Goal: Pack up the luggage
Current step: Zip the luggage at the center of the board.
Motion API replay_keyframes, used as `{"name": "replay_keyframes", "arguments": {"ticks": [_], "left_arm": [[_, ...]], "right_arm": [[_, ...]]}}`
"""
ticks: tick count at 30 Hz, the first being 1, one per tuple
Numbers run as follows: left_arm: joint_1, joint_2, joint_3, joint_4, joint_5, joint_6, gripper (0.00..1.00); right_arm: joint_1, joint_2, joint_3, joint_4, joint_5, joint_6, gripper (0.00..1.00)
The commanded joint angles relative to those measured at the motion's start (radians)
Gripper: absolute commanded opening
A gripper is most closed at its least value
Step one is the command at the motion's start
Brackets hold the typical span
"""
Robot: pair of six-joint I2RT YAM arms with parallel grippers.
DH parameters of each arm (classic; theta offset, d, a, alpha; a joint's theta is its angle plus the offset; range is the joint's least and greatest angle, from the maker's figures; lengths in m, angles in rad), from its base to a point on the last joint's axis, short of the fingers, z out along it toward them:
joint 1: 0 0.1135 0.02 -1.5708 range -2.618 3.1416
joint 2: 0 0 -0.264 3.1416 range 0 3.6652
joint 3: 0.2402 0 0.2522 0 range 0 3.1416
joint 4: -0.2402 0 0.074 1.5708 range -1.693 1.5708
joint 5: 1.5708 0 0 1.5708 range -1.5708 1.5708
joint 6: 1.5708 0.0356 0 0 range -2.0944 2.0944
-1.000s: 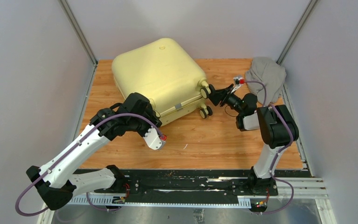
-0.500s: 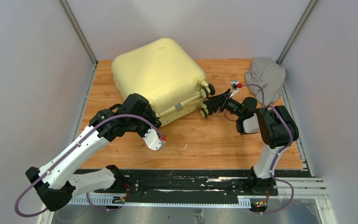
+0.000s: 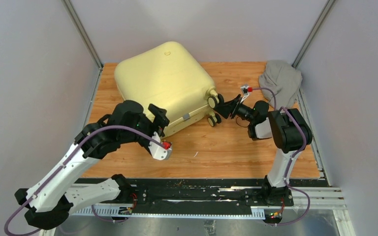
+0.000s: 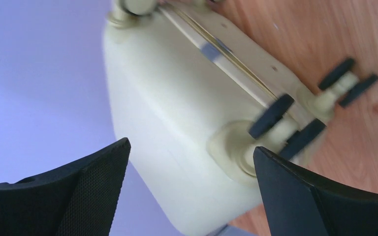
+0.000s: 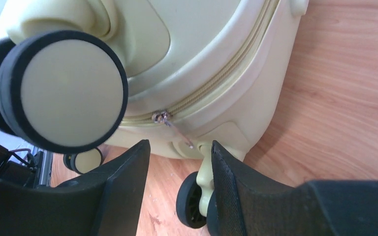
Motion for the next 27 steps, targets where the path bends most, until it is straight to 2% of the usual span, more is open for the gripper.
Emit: {"name": "replay_keyframes", "arguments": {"ticks": [1, 6, 10, 15, 18, 21, 27], "left_arm": [[-0.051, 0.168, 0.267, 0.074, 0.144, -0.278, 1.00], [-0.059, 0.375, 0.368, 0.075, 0.196, -0.082, 1.00], [-0.071, 0.605, 0.532, 0.072, 0.197, 0.011, 1.00], [-0.098, 0.840, 0.705, 0.063, 0.169, 0.139, 1.00], [-0.108, 0.973, 0.817, 0.004, 0.122, 0.207, 1.00], [-0.109, 1.055, 0.890, -0.021, 0.110, 0.231, 1.00], [-0.115, 1.135, 0.941, -0.058, 0.061, 0.301, 1.00]], "right_arm": [[0.013, 0.005, -0.043, 0.087, 0.002, 0.004, 0.52], [0.012, -0.013, -0.067, 0.090, 0.028, 0.007, 0.52], [-0.004, -0.034, -0.083, 0.069, 0.038, -0.004, 0.52], [-0.010, -0.051, -0.095, 0.066, 0.033, 0.005, 0.55], [-0.011, -0.063, -0.095, 0.040, 0.026, -0.006, 0.57], [-0.016, -0.066, -0.095, 0.017, 0.018, -0.023, 0.58], [-0.020, -0.028, -0.081, 0.022, -0.025, -0.034, 0.58]]}}
